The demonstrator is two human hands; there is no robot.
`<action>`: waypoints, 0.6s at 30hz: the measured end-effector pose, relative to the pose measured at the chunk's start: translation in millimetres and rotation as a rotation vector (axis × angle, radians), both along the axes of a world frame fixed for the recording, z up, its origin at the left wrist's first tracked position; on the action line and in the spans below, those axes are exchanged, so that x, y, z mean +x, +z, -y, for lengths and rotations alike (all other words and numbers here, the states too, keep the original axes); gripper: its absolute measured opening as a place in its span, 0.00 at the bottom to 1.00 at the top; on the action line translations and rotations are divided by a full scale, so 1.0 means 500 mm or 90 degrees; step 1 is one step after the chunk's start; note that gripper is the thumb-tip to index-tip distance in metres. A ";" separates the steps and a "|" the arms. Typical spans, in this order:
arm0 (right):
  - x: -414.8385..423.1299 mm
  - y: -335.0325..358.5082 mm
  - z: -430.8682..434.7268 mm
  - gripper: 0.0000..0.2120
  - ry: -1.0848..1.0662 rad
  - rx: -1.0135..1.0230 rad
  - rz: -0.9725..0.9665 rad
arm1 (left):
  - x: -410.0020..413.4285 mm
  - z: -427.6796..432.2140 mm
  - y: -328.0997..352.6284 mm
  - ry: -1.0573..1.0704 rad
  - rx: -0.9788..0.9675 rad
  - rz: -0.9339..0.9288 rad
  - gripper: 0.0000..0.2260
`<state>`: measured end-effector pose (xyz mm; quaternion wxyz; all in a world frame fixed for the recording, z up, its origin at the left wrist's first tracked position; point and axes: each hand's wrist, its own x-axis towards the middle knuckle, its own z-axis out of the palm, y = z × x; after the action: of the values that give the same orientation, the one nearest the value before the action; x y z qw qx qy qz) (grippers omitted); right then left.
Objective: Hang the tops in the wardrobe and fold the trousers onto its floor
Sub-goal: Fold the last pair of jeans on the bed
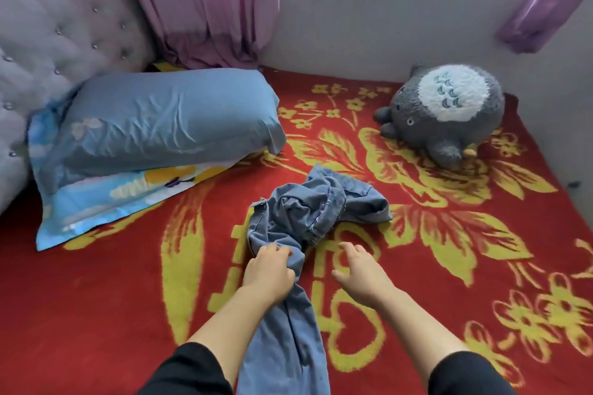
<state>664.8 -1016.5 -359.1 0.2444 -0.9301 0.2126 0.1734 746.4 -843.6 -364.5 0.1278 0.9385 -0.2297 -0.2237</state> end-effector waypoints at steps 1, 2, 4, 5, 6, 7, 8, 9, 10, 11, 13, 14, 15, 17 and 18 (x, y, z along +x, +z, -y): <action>0.016 -0.020 0.026 0.29 0.000 0.001 -0.010 | 0.014 0.024 -0.016 0.003 -0.004 -0.003 0.18; 0.031 -0.042 0.052 0.29 -0.001 0.003 -0.019 | 0.028 0.047 -0.033 0.006 -0.008 -0.008 0.18; 0.062 -0.090 0.097 0.28 -0.002 0.005 -0.032 | 0.052 0.085 -0.072 0.009 -0.018 -0.016 0.18; 0.075 -0.117 0.115 0.27 -0.001 0.006 -0.039 | 0.064 0.101 -0.094 0.007 -0.022 -0.021 0.18; 0.090 -0.146 0.132 0.27 -0.003 0.006 -0.044 | 0.077 0.114 -0.117 0.006 -0.027 -0.026 0.18; 0.105 -0.174 0.146 0.27 -0.005 0.007 -0.049 | 0.091 0.126 -0.143 0.008 -0.037 -0.027 0.18; 0.119 -0.204 0.158 0.28 -0.009 0.011 -0.051 | 0.103 0.136 -0.167 0.012 -0.046 -0.025 0.18; 0.133 -0.240 0.169 0.28 -0.012 0.014 -0.053 | 0.117 0.148 -0.200 0.012 -0.056 -0.021 0.18; 0.144 -0.256 0.175 0.28 -0.011 0.016 -0.049 | 0.126 0.153 -0.215 0.013 -0.065 -0.016 0.18; 0.158 -0.276 0.179 0.28 -0.012 0.017 -0.045 | 0.138 0.157 -0.236 0.012 -0.076 -0.016 0.18; 0.190 -0.323 0.187 0.27 -0.021 0.021 -0.009 | 0.158 0.168 -0.283 0.014 -0.094 -0.031 0.17; 0.211 -0.340 0.192 0.27 -0.043 0.038 0.027 | 0.166 0.172 -0.303 0.016 -0.108 -0.038 0.18; 0.235 -0.353 0.198 0.26 -0.097 0.067 0.063 | 0.175 0.179 -0.322 0.022 -0.131 -0.038 0.19; 0.287 -0.370 0.211 0.26 -0.280 0.179 0.142 | 0.189 0.192 -0.354 0.048 -0.182 -0.042 0.25; 0.314 -0.372 0.216 0.29 -0.382 0.257 0.164 | 0.194 0.198 -0.366 0.063 -0.200 -0.043 0.28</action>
<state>821.6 -1124.7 -545.3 0.4873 -0.7737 0.4046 0.0144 843.2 -942.5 -547.3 0.2914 0.9091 -0.2112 -0.2096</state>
